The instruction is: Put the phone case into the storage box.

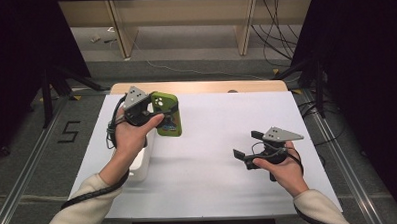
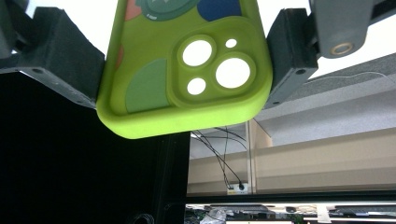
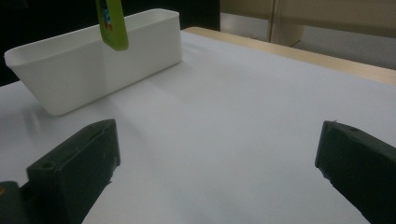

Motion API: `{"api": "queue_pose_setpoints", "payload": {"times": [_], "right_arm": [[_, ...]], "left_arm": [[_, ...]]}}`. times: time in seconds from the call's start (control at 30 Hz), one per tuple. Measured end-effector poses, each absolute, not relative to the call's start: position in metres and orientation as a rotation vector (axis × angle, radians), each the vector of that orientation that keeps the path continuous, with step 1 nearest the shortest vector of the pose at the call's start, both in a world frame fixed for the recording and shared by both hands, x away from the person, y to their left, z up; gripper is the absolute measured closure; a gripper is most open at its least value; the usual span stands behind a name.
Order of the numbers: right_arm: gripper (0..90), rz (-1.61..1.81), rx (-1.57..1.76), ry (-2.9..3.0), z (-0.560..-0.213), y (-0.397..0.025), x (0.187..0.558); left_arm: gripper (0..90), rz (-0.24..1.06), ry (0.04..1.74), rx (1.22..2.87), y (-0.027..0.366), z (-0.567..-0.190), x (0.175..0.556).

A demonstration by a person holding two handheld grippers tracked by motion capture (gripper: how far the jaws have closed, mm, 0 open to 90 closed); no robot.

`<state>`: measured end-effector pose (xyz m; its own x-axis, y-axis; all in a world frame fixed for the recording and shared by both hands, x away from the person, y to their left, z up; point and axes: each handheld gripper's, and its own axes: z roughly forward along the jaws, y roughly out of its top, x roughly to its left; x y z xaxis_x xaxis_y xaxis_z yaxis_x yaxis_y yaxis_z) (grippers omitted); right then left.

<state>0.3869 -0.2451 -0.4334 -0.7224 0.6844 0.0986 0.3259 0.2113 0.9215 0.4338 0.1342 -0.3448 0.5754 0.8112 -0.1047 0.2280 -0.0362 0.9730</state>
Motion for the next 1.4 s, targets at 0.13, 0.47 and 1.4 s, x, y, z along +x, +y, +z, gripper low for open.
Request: {"api": "queue_pose_setpoints", "payload": {"times": [0.13, 0.47, 1.4], "right_arm": [[1.0, 1.520, 0.940, 2.162, -0.432, -0.247, 0.386], [1.1, 1.528, 0.953, 2.126, -0.431, -0.255, 0.381], [1.5, 1.533, 0.957, 2.100, -0.430, -0.262, 0.374]], "left_arm": [[18.2, 0.594, 0.907, 1.576, 0.136, -0.345, 0.434], [18.1, 0.605, 0.911, 1.576, 0.141, -0.343, 0.434], [18.1, 0.639, 0.947, 1.569, 0.157, -0.341, 0.439]]}}
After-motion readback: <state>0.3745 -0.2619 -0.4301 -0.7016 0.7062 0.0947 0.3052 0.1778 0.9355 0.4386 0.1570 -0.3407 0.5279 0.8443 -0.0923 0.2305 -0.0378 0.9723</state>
